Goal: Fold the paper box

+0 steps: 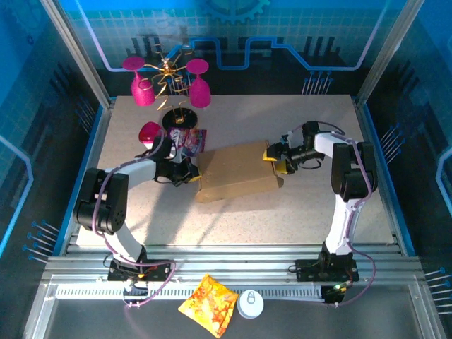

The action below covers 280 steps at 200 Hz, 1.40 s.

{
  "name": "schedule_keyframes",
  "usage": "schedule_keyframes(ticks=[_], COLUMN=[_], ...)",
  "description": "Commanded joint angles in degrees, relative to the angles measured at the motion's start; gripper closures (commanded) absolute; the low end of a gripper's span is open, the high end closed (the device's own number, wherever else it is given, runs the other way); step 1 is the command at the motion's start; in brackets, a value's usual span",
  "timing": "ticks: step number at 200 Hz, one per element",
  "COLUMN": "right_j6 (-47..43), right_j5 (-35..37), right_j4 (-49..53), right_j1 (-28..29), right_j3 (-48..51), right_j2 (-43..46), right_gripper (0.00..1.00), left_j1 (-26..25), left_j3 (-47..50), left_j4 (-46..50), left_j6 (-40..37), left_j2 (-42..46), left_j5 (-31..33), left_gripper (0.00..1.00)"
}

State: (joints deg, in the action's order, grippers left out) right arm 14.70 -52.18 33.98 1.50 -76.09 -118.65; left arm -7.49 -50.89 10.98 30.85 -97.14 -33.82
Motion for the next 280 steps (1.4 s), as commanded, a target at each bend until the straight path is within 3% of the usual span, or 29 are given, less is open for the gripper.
schedule_keyframes(ticks=[1,17,43,78,106,121,167,180,185,227,280], right_j6=[0.15,0.68,6.21,10.34,13.11,14.35,19.87,21.93,22.41,28.94,32.24], right_j5=[-6.28,-7.14,-9.29,-10.35,-10.59,-10.92,-11.57,-11.94,-11.92,-11.07,-13.06], right_j4=[-1.50,-1.46,-6.33,-3.77,2.00,5.42,15.28,15.81,16.30,14.16,12.45], right_j1=[1.45,2.62,2.97,1.92,-0.02,-1.06,-2.84,-3.49,-3.67,-4.42,-3.96], right_j3=[0.86,1.09,2.99,1.94,0.69,0.19,0.21,0.87,0.86,6.12,7.27], right_j2=[0.53,-0.07,0.97,1.93,1.96,2.35,4.98,6.18,6.64,10.50,9.92], right_gripper=[0.13,0.17,0.32,0.55,0.60,0.61,0.64,0.67,0.67,0.69,0.70], left_j1=[1.25,1.25,1.12,1.26,1.74,2.45,3.09,3.13,3.18,3.09,-0.84], left_j3=[1.49,1.30,1.47,3.01,6.72,9.08,10.37,10.10,9.74,7.11,9.06], left_j4=[1.71,1.17,-0.27,-5.15,-9.34,-11.90,-15.31,-15.87,-16.41,-20.86,-34.45], left_j6=[-1.59,-1.16,0.19,7.88,20.97,28.39,37.93,38.80,39.13,43.25,56.97], left_j2=[-3.43,-3.85,-3.01,5.36,15.45,19.01,17.55,16.64,15.89,5.95,-0.22], left_j5=[2.75,2.61,2.06,4.31,14.37,16.44,9.73,9.05,8.14,-2.66,-5.32], left_gripper=[0.96,0.96,0.95,0.65,0.43,0.31,0.20,0.04,0.02,0.02,0.07])
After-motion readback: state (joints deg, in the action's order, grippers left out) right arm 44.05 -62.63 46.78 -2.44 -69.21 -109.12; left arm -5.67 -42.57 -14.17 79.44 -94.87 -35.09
